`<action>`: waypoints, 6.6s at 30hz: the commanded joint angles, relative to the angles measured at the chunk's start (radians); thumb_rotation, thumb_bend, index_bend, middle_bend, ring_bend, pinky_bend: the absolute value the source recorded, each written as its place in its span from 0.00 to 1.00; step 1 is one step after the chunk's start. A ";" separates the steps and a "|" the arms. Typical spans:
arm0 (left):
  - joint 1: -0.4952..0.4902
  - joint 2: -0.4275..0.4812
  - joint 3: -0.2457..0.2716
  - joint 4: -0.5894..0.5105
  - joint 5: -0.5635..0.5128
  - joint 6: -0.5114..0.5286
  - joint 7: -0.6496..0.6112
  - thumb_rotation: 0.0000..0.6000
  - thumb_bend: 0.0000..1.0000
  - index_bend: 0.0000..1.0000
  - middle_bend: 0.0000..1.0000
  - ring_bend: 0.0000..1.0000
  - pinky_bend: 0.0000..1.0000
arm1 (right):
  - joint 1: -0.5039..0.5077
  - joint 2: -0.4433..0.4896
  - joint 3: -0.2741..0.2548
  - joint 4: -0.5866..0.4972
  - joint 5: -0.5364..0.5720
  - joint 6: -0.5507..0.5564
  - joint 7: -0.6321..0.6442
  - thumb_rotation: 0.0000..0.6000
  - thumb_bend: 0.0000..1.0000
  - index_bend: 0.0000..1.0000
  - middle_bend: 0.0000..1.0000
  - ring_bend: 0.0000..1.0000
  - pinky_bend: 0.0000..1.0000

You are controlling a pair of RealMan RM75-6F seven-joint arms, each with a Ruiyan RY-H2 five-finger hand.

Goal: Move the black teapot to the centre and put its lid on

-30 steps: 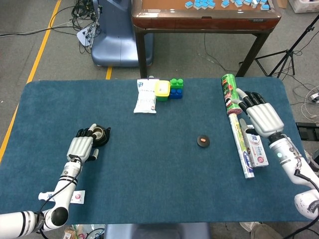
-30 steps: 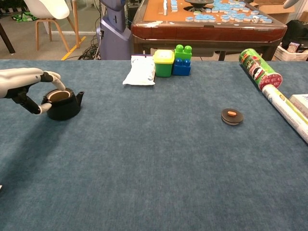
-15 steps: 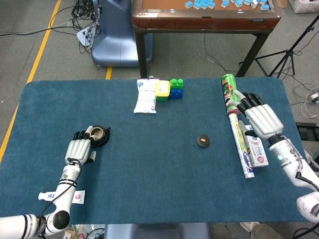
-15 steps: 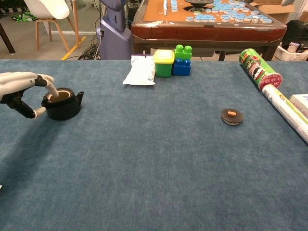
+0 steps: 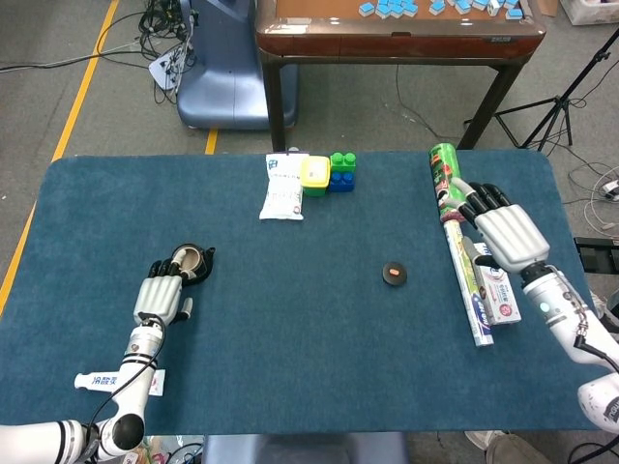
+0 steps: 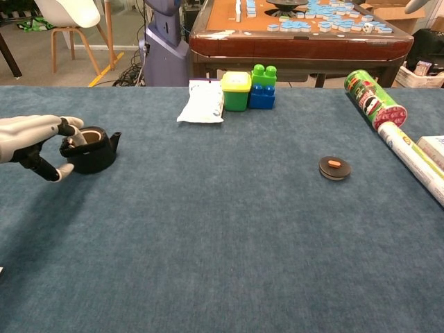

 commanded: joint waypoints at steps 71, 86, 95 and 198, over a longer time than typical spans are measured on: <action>-0.083 -0.050 -0.122 0.012 0.113 0.079 0.265 1.00 0.45 0.61 0.00 0.00 0.00 | 0.014 -0.055 -0.021 0.153 -0.030 -0.033 0.150 1.00 0.52 0.16 0.00 0.00 0.00; -0.188 -0.132 -0.147 -0.043 0.052 0.143 0.483 1.00 0.45 0.60 0.00 0.00 0.00 | -0.001 -0.054 -0.040 0.231 -0.115 0.006 0.301 1.00 0.52 0.16 0.00 0.00 0.00; -0.288 -0.194 -0.187 -0.009 -0.010 0.126 0.586 1.00 0.45 0.59 0.00 0.00 0.00 | -0.010 -0.065 -0.055 0.307 -0.148 0.026 0.402 1.00 0.52 0.16 0.00 0.00 0.00; -0.262 -0.194 -0.007 -0.233 -0.087 0.226 0.553 1.00 0.44 0.24 0.00 0.00 0.00 | -0.136 0.028 -0.065 0.124 -0.139 0.191 0.304 1.00 0.52 0.16 0.00 0.00 0.00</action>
